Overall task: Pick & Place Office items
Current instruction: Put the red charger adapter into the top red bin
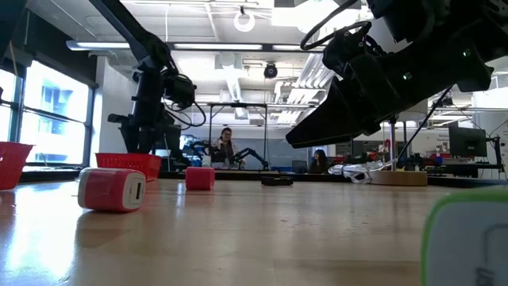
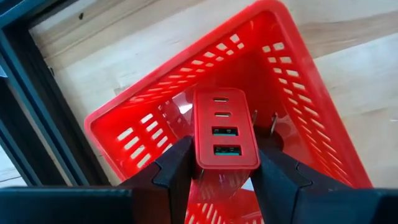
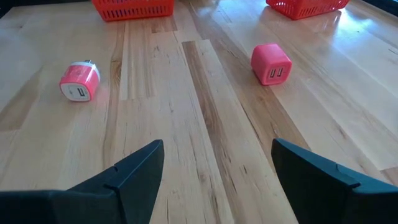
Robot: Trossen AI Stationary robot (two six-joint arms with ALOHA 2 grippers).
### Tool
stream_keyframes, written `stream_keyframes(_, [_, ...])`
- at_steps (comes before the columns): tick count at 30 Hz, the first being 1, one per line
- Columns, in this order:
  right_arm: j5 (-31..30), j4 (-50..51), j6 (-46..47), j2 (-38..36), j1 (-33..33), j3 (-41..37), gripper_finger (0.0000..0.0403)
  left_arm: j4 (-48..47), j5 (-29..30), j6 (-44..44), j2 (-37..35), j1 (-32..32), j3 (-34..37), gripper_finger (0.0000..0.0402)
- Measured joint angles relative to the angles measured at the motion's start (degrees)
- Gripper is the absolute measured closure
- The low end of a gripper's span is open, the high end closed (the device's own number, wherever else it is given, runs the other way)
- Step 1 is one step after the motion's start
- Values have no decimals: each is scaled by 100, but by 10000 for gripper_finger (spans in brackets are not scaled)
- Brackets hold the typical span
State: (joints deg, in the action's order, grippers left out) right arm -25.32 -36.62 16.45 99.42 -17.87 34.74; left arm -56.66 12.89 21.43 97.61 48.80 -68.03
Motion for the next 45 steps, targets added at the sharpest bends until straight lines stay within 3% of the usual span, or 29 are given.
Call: stream_keyframes(45, [42, 4, 0, 2, 0, 0, 118, 38, -254, 131, 8, 20, 1, 264])
